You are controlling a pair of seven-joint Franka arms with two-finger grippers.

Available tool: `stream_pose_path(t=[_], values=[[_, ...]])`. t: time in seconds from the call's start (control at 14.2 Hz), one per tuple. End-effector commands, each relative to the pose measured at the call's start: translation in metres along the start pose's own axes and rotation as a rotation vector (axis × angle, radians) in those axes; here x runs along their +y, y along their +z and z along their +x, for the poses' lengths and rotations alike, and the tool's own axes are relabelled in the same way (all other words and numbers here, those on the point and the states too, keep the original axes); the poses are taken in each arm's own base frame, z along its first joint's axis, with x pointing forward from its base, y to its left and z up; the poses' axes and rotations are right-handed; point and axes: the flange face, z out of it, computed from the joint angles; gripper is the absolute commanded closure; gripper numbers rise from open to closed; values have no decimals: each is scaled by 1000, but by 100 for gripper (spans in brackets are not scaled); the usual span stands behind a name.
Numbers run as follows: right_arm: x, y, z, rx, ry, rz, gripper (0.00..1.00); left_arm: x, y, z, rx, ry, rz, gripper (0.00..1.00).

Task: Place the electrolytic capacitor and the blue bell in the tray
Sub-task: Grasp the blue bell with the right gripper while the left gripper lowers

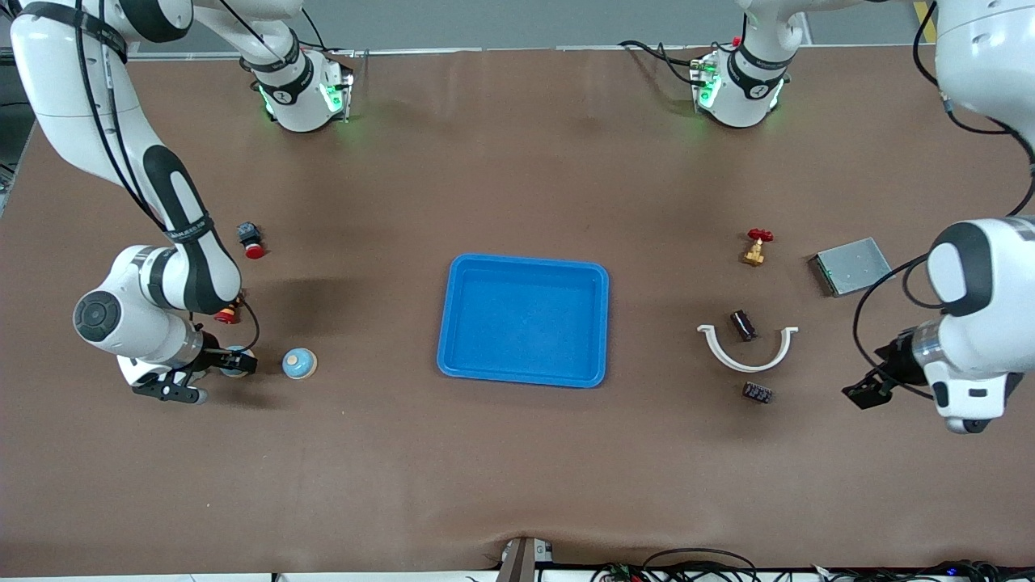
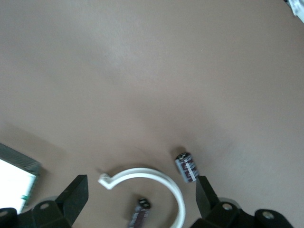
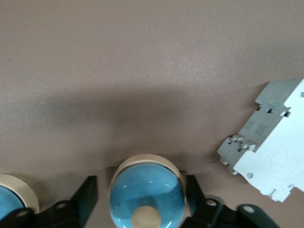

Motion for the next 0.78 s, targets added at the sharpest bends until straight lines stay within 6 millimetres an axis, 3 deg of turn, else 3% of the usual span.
stream_pose_path(t=[0.0,0.07,0.14,0.21,0.35,0.42,0.71], values=[[-2,7,-3,-7,8,9,49,30,28,-14,-6,-98,-36,0],[-2,7,-3,-7,9,10,55,41,41,-22,-17,-130,-58,0],[-2,7,-3,-7,9,10,72,50,52,-29,-20,-157,-74,0],[-2,8,-4,-13,9,10,95,54,64,-29,-14,-202,-88,0],[-14,3,-7,-28,-2,13,100,62,88,-35,-14,-241,-89,0],[-23,-9,-10,-48,-5,15,100,63,99,-36,-13,-251,-90,0],[-68,-96,-26,-132,55,61,100,69,139,-46,-21,-271,-77,0]])
